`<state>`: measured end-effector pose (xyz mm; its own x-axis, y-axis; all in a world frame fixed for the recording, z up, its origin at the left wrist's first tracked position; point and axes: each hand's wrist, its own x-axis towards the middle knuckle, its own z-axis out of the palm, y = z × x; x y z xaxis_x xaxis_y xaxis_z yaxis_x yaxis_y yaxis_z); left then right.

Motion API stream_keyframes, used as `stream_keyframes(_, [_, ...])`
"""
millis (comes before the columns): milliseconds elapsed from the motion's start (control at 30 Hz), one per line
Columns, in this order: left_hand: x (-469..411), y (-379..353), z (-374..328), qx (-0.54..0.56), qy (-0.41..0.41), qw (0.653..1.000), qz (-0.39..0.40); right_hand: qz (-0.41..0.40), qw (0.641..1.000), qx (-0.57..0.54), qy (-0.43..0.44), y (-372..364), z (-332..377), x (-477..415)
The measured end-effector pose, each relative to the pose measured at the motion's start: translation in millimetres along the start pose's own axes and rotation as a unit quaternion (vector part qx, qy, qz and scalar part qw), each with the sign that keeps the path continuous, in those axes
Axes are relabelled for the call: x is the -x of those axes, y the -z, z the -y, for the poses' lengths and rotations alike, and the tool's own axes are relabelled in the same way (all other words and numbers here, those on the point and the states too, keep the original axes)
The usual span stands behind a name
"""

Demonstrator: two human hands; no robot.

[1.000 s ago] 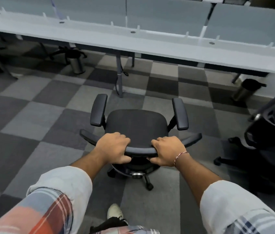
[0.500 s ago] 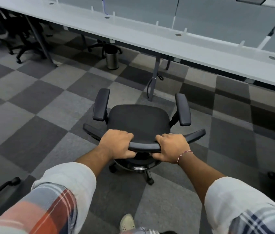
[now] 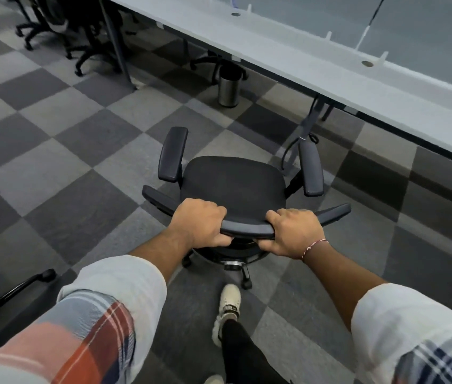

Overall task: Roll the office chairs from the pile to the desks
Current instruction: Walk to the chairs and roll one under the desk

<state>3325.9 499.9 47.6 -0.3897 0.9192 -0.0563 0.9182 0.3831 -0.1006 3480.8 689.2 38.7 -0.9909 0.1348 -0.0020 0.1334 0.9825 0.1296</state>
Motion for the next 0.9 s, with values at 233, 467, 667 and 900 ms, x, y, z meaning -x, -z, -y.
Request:
stream_keyframes(233, [-71,-3,67,0.021,0.061,0.998,0.015,-0.022,0.998,0.012,0.050,-10,-41,-120])
stream_keyframes(467, [-139,-9,138,0.018,0.117,0.993,0.016,-0.030,0.994,0.022,0.100,-12,-69,-239])
stream_keyframes(667, [-187,-12,206,0.015,0.150,0.988,0.030,-0.025,0.991,0.013,0.130,-11,-79,-335])
stream_keyframes(900, [-246,-19,300,0.018,0.153,0.987,0.036,-0.043,0.989,0.020,0.140,-16,-85,-453])
